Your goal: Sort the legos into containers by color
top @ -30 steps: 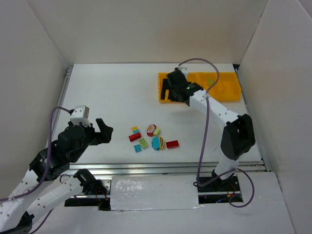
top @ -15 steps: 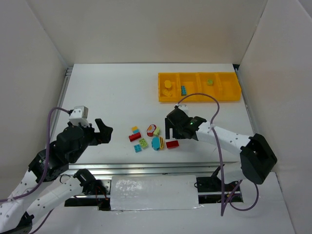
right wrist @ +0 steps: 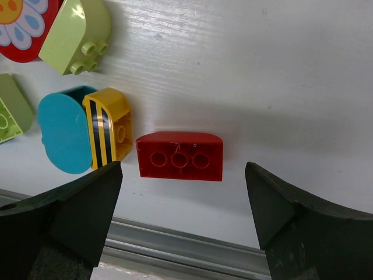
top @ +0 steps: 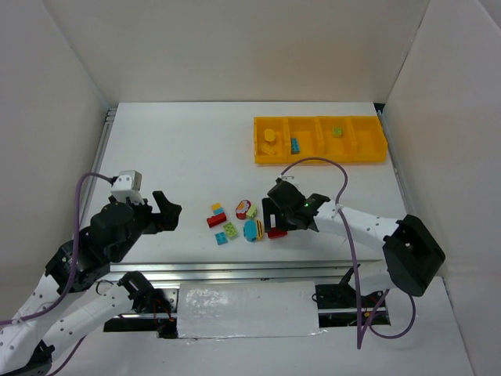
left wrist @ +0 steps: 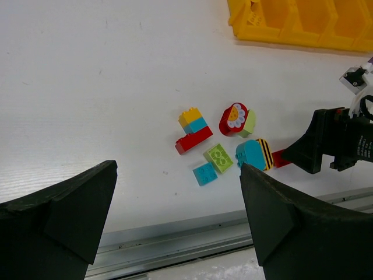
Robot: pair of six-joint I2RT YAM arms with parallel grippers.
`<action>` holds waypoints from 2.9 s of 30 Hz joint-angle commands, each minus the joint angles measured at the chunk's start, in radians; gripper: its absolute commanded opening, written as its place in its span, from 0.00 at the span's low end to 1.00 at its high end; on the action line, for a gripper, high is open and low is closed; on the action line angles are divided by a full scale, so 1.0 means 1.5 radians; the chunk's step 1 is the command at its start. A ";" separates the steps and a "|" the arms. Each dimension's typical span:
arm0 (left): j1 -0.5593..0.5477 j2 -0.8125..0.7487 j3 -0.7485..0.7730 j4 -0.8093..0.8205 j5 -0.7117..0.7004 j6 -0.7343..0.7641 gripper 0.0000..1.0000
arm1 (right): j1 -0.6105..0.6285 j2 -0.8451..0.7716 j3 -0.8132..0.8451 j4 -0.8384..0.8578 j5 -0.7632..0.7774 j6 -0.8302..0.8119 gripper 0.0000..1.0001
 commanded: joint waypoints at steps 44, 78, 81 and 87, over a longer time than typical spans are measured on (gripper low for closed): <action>-0.008 -0.010 -0.007 0.026 0.011 0.006 0.99 | -0.157 0.012 0.123 0.015 -0.015 -0.048 0.40; -0.033 0.013 -0.011 0.036 0.036 0.023 1.00 | -0.653 0.589 0.889 -0.104 0.048 0.093 0.99; -0.034 0.023 -0.009 0.036 0.035 0.025 1.00 | -0.654 0.598 0.930 -0.123 0.044 0.092 1.00; -0.032 0.020 -0.006 0.028 0.016 0.018 1.00 | -0.629 0.482 0.854 -0.089 -0.030 0.072 1.00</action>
